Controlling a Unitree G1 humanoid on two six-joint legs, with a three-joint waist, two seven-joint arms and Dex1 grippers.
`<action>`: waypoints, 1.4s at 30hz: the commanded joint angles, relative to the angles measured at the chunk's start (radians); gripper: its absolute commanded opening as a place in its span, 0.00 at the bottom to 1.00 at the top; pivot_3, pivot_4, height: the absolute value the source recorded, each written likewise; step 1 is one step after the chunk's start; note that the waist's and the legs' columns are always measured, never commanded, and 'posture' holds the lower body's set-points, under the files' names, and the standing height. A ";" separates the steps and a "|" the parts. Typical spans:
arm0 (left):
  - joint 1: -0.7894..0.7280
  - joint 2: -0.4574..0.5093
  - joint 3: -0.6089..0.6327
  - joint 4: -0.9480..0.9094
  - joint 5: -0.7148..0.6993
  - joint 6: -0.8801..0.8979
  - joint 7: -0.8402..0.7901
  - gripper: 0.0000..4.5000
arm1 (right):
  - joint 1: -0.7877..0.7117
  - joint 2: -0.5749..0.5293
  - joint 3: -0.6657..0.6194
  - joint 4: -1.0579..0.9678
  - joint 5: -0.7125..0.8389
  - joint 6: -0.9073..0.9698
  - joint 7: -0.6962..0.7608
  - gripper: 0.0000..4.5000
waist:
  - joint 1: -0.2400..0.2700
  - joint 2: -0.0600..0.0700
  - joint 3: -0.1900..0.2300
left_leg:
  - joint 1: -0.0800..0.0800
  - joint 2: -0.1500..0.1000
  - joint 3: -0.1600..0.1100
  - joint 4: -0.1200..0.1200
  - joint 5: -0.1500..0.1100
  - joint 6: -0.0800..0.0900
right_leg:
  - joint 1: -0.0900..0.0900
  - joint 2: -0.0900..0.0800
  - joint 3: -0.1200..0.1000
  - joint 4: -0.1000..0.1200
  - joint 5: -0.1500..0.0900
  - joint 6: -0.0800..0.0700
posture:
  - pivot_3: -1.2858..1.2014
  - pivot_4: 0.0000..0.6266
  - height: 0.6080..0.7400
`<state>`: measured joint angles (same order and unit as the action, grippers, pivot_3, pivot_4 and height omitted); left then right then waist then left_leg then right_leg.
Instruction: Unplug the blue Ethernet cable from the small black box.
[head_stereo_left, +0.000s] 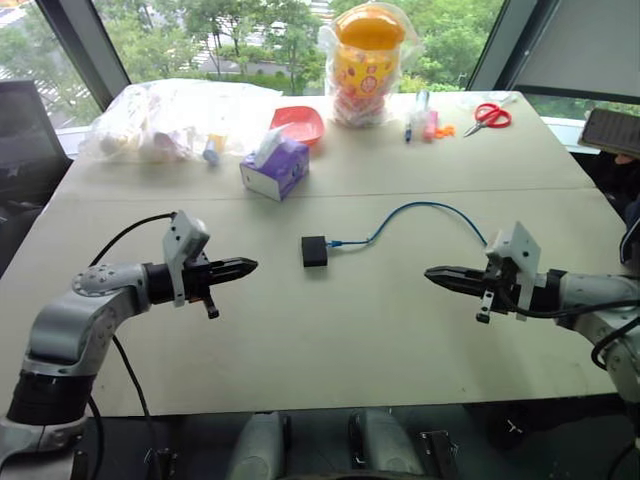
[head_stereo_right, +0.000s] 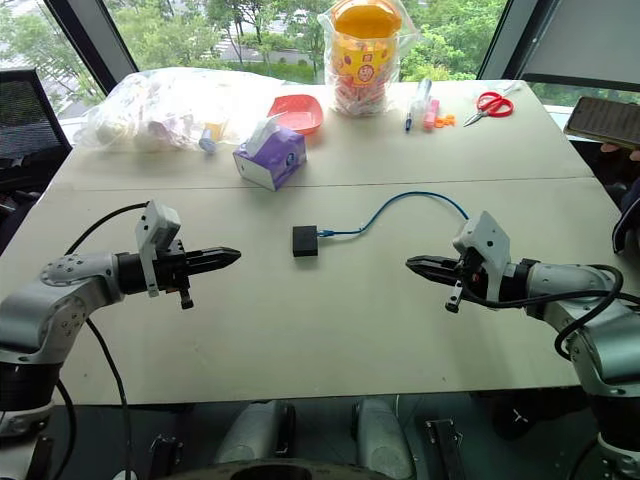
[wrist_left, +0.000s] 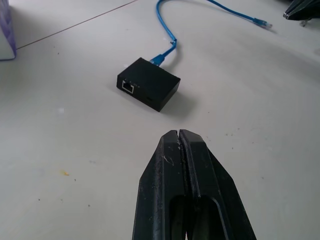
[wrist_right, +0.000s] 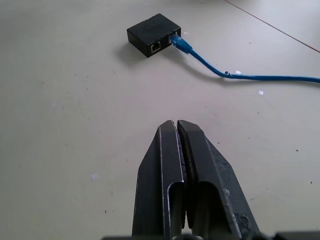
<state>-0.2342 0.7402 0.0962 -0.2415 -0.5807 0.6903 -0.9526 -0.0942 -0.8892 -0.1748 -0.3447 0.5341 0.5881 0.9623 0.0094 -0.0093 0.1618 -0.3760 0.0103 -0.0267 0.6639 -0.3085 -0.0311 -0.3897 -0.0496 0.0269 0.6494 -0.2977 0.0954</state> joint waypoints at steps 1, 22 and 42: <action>0.003 0.013 0.024 -0.038 -0.021 -0.004 -0.009 0.00 | -0.017 0.001 -0.015 0.003 -0.002 -0.022 0.003 0.01 | 0.000 0.000 0.000 | 0.000 0.000 0.000 0.000 0.000 0.000 | 0.000 0.000 0.000 0.000 0.000 0.000 | 0.52 0.24 1.00; -0.013 0.003 0.009 -0.023 0.008 -0.023 0.024 0.00 | -0.064 0.005 0.017 0.024 -0.026 -0.030 0.006 0.01 | -0.001 0.000 0.000 | 0.000 0.000 0.000 0.000 0.000 0.000 | 0.000 0.000 0.000 0.000 0.000 0.000 | 0.52 0.24 1.00; -0.048 0.000 -0.033 0.045 0.067 -0.095 0.013 0.00 | -0.667 0.219 0.465 0.605 -0.388 -0.261 0.104 0.98 | -0.032 0.001 0.000 | 0.000 0.000 0.001 0.000 0.000 0.000 | -0.002 0.002 0.000 0.001 0.000 0.000 | 0.52 0.24 1.00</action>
<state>-0.2689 0.7375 0.0615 -0.1915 -0.5274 0.6268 -0.9312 -0.6912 -0.7073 0.2451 0.1537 0.2175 0.3915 1.0668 -0.0229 -0.0088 0.1622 -0.3755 0.0105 -0.0256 0.6640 -0.3084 -0.0313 -0.3918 -0.0474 0.0271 0.6509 -0.2973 0.0950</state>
